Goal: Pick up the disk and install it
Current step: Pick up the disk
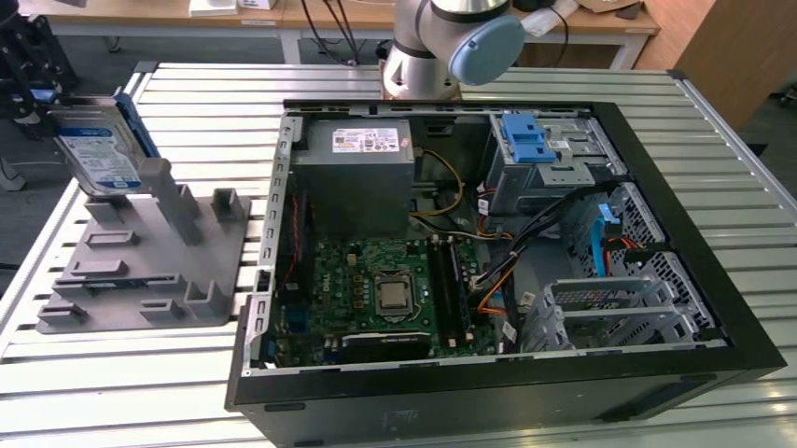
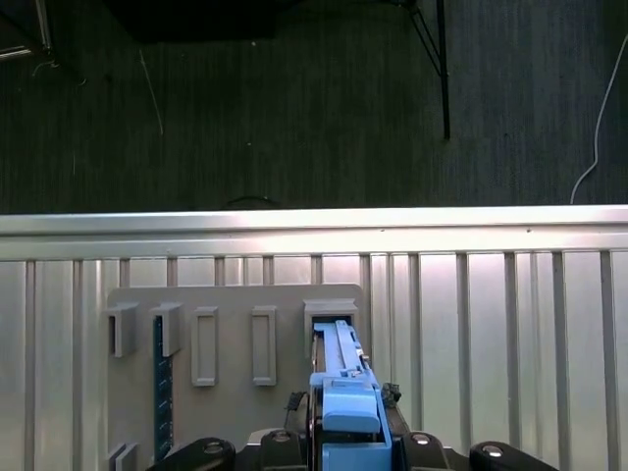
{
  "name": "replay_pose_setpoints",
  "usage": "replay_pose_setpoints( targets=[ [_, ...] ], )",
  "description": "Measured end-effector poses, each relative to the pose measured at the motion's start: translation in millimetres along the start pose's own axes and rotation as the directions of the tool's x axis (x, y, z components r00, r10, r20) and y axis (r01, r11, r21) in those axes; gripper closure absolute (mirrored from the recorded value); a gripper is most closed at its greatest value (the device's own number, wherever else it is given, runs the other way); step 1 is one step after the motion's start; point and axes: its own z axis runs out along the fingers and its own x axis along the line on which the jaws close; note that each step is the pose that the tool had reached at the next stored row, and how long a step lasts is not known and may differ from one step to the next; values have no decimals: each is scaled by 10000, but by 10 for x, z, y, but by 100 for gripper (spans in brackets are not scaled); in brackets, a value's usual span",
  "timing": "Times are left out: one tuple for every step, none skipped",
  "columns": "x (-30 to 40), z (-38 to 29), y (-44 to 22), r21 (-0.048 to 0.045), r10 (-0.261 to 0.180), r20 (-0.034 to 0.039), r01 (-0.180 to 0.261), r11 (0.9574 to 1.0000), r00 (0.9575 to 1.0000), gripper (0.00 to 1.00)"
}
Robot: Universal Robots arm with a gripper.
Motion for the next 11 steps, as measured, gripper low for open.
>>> replay_pose_setpoints(
  targets=[
    [0, -20, 0, 2, 0, 1, 0, 10000, 10000, 63],
    [0, -37, 0, 1, 0, 0, 0, 10000, 10000, 63],
    [0, -54, 0, 1, 0, 0, 0, 10000, 10000, 63],
    [-1, -67, 1, 1, 0, 0, 0, 10000, 10000, 63],
    [-1, -76, 1, 1, 0, 0, 0, 10000, 10000, 63],
    [-1, -77, 1, 3, 0, 1, 0, 10000, 10000, 63],
    [-1, -79, 1, 1, 0, 0, 0, 10000, 10000, 63],
    [-1, -85, 1, 2, -1, 1, 1, 10000, 10000, 63],
    [-1, -87, 1, 2, 0, 1, 0, 10000, 10000, 63],
    [-1, -88, 1, 2, -1, 1, 1, 10000, 10000, 63],
    [-1, -90, 2, 1, -1, 0, 1, 10000, 10000, 63]
  ],
)
